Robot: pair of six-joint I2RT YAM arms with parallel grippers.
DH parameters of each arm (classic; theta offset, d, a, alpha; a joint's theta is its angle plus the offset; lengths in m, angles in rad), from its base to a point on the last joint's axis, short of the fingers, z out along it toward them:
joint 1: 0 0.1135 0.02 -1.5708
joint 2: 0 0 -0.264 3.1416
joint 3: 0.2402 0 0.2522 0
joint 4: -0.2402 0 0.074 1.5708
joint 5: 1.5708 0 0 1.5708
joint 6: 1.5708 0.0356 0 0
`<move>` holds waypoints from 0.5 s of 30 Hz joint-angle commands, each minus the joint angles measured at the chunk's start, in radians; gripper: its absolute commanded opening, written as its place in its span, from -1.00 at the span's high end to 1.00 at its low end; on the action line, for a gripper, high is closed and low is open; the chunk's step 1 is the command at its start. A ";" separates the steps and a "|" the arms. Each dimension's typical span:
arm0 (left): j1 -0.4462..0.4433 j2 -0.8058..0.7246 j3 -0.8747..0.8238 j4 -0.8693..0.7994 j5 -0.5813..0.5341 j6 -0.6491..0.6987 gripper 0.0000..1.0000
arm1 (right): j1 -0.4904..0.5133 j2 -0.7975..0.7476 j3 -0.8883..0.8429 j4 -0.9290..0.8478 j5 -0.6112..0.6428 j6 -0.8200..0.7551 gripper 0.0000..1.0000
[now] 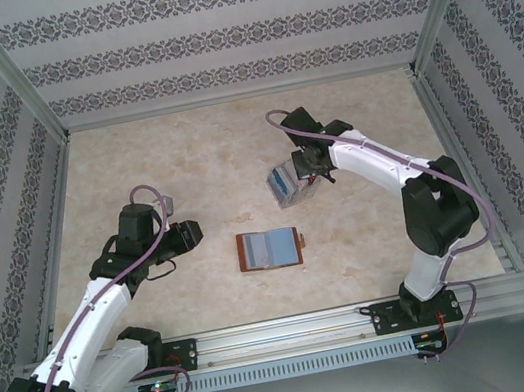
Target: Put the credit cards into the card holder
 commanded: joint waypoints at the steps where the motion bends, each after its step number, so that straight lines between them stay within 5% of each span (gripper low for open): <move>1: -0.014 0.015 0.001 0.018 0.035 -0.004 0.21 | -0.015 -0.041 -0.019 -0.018 -0.016 -0.029 0.94; 8: -0.025 0.035 -0.016 0.057 0.088 -0.018 0.23 | -0.020 -0.128 -0.078 0.026 -0.137 -0.031 1.00; 15: -0.127 0.075 -0.009 0.052 0.081 -0.046 0.19 | -0.049 -0.375 -0.241 0.118 -0.408 -0.062 1.00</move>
